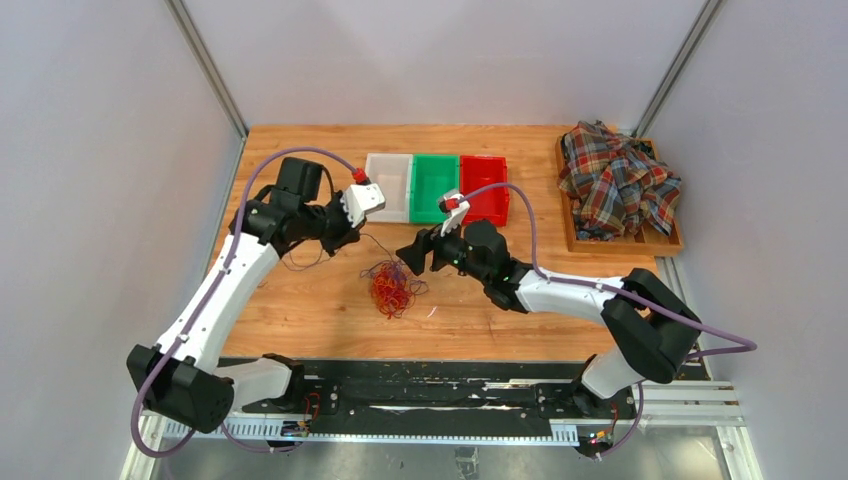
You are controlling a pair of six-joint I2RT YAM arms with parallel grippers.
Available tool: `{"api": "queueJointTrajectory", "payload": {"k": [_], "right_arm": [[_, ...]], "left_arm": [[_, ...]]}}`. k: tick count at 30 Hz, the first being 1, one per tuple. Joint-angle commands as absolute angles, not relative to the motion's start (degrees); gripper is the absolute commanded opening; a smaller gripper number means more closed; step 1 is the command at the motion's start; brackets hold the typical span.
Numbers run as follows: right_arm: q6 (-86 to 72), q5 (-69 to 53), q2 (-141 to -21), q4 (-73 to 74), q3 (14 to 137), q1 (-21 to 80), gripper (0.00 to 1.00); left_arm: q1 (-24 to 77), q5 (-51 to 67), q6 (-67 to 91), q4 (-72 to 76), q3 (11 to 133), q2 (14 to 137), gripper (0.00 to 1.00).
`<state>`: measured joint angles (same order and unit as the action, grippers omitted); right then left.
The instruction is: Untangle the cables
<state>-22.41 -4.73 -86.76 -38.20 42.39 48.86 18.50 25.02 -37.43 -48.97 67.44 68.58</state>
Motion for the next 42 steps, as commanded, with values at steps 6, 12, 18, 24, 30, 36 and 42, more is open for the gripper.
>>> {"api": "queueJointTrajectory", "payload": {"k": [6,12,18,24,30,36,42], "right_arm": [[-17.5,-15.4,-88.1,-49.9,44.8,49.8,0.76],[-17.2,-18.7,-92.0,-51.0,48.2,51.4,0.76],[-17.8,-18.3,-98.0,-53.5,54.6,51.9,0.76],[-18.7,-15.0,-104.4,-53.6,61.8,52.9,0.64],[-22.3,-10.6,-108.0,-54.0,59.8,52.9,0.43],[-23.9,-5.7,-109.0,-56.7,51.9,52.9,0.41],[-26.9,-3.5,-109.7,-58.5,46.8,53.0,0.42]], "left_arm": [[18.7,28.4,-34.3,-56.2,78.0,66.9,0.01],[18.9,29.1,-33.9,-57.2,80.6,66.8,0.01],[19.1,31.4,-33.6,-58.8,83.3,66.5,0.0],[19.4,32.6,-33.6,-60.4,86.8,66.6,0.0],[19.6,35.0,-33.0,-61.1,91.9,66.3,0.0],[19.7,37.0,-31.1,-61.1,100.8,67.7,0.0],[19.6,37.0,-29.7,-61.1,110.6,69.8,0.0]]}}
